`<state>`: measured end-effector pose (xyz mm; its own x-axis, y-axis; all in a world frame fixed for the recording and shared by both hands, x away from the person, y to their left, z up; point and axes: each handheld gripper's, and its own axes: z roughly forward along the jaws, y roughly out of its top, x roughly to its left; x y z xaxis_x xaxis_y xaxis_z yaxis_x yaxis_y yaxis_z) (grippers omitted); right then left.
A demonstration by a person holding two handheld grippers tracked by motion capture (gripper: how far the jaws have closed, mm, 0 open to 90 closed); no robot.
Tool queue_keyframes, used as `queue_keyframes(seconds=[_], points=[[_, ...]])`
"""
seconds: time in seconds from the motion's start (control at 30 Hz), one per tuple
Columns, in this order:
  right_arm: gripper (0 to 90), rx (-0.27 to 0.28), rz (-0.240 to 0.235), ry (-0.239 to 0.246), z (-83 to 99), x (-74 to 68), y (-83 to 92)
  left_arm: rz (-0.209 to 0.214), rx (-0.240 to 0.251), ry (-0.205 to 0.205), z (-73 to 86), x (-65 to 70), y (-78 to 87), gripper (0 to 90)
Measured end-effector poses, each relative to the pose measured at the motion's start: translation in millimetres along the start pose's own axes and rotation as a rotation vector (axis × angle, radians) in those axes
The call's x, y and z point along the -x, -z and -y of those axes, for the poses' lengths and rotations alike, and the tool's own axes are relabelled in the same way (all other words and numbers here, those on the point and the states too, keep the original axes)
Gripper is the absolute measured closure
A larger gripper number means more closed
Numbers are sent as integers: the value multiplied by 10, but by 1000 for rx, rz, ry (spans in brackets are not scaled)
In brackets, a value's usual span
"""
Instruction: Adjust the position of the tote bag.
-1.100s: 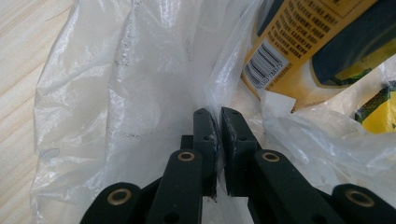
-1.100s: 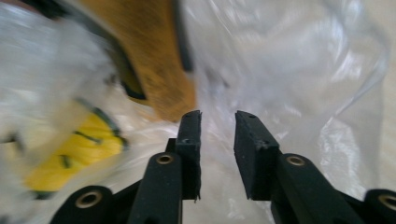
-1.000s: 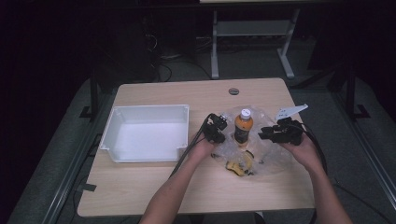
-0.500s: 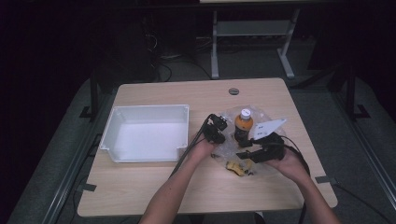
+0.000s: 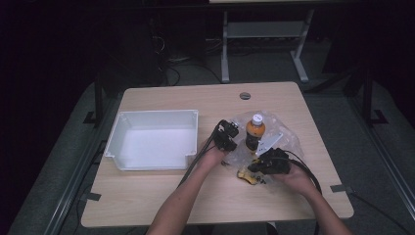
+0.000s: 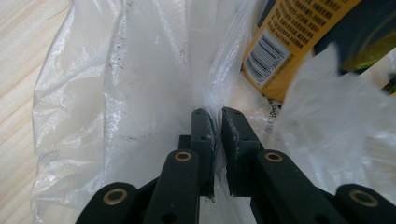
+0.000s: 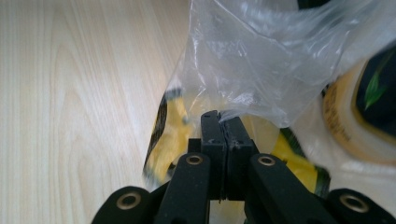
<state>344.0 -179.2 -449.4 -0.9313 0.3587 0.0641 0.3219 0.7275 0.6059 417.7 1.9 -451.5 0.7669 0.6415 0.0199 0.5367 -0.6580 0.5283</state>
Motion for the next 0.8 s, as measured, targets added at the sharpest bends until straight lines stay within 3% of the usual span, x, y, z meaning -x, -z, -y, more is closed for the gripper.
queue_keyframes(seconds=[0.53,0.8], points=[[899,-13,-18,-27,220,-91,41,-10,-4,-11,-2,1,-3,822],[834,47,-17,-44,219,-143,154,0,16,4,-7,-1,33,776]])
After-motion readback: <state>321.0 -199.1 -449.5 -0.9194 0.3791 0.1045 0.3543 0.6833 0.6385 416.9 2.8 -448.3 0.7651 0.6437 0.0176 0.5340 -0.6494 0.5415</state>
